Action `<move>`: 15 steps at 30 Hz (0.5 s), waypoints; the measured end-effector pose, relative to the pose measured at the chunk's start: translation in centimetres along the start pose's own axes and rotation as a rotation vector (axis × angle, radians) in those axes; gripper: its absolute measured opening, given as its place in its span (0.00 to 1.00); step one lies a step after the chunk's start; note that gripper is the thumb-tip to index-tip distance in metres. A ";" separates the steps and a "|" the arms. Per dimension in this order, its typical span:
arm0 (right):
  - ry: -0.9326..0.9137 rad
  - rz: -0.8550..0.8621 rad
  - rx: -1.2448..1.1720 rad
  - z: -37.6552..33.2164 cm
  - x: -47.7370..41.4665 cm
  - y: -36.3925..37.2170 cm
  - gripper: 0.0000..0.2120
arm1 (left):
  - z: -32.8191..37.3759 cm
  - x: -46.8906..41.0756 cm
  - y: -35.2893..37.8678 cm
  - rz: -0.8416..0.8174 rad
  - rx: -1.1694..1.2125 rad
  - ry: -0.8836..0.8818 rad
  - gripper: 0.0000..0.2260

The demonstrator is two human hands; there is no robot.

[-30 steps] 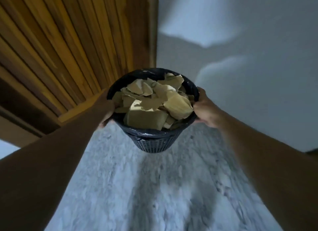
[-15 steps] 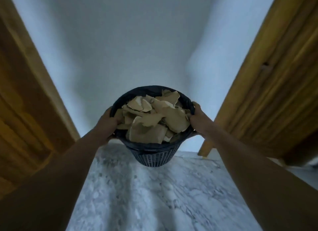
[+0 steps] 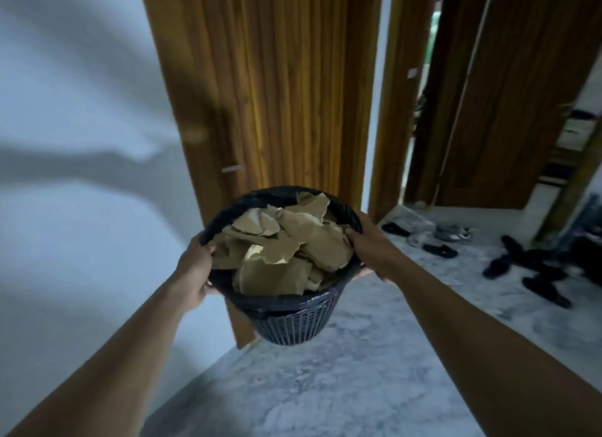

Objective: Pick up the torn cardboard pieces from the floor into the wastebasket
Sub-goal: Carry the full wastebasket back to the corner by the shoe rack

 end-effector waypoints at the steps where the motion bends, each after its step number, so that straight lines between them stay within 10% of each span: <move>1: 0.013 0.046 -0.006 0.9 -0.5 -3.2 0.20 | 0.3 -0.8 3.5 -0.043 -0.045 -0.014 0.13; 15: 0.257 0.563 -0.075 8.6 -6.1 -45.0 0.21 | 3.9 -0.9 52.8 -0.675 0.008 -0.033 0.12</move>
Point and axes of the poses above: each hand's wrist, its own x-axis away from the middle knuckle, its own y-axis out of the palm, z = x × y, the point moved 8 cm from there along -x, towards the middle knuckle, and after that the axes turned 4 degrees about z, right-handed, at the moved point
